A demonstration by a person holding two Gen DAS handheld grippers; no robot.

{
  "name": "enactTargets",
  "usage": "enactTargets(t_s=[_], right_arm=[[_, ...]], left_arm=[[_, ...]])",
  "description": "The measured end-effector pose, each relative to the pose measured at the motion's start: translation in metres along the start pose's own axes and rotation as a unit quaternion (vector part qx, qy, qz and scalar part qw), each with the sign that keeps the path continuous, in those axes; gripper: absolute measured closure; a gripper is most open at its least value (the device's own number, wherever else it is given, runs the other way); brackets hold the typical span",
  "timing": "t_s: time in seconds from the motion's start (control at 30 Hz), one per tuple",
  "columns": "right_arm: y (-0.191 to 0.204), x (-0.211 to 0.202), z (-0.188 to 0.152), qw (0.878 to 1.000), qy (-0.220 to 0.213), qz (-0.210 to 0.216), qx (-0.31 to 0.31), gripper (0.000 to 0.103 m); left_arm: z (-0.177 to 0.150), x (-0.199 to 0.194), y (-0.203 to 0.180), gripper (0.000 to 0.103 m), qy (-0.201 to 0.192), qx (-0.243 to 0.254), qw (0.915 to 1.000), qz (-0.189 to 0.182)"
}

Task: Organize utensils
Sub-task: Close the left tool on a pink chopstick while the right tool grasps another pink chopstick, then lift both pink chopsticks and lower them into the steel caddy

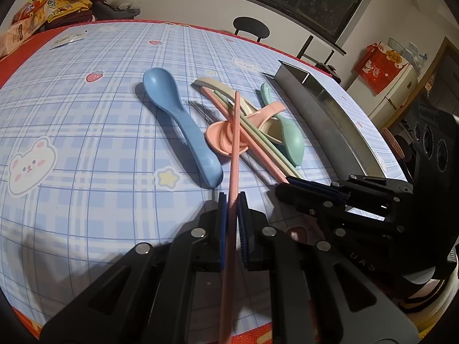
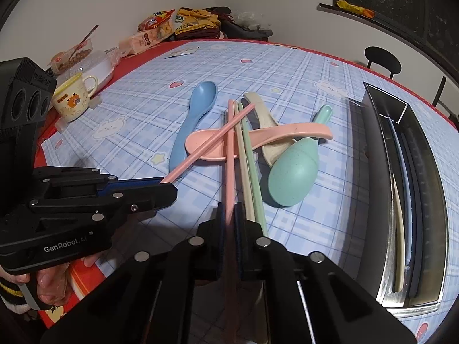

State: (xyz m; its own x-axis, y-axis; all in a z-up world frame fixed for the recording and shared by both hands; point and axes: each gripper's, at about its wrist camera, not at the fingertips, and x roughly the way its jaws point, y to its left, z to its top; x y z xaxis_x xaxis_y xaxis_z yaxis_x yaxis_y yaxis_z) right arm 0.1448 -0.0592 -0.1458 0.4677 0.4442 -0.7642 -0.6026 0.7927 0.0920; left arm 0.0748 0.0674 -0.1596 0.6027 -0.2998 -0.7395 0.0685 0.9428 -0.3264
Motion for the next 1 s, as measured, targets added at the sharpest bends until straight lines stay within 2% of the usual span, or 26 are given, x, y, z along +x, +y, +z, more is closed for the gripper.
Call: enactTargets(t_s=[0.13, 0.27, 0.73, 1.0], right_arm=[[-0.007, -0.01, -0.005, 0.999, -0.025, 0.005, 0.022, 0.096], [-0.012, -0.02, -0.007, 0.998, -0.051, 0.012, 0.035, 0.096], [-0.018, -0.03, -0.008, 0.995, -0.081, 0.035, 0.051, 0.096], [-0.025, -0.035, -0.01, 0.992, -0.097, 0.049, 0.065, 0.096]], left_arm=[[-0.001, -0.002, -0.001, 0.091, -0.002, 0.008, 1.0, 0.001], [-0.001, -0.009, -0.003, 0.093, -0.024, 0.013, 0.9996, 0.003], [-0.004, -0.03, 0.005, 0.093, -0.072, -0.004, 0.9973, -0.013], [-0.006, -0.032, 0.009, 0.093, -0.078, -0.013, 0.9967, -0.015]])
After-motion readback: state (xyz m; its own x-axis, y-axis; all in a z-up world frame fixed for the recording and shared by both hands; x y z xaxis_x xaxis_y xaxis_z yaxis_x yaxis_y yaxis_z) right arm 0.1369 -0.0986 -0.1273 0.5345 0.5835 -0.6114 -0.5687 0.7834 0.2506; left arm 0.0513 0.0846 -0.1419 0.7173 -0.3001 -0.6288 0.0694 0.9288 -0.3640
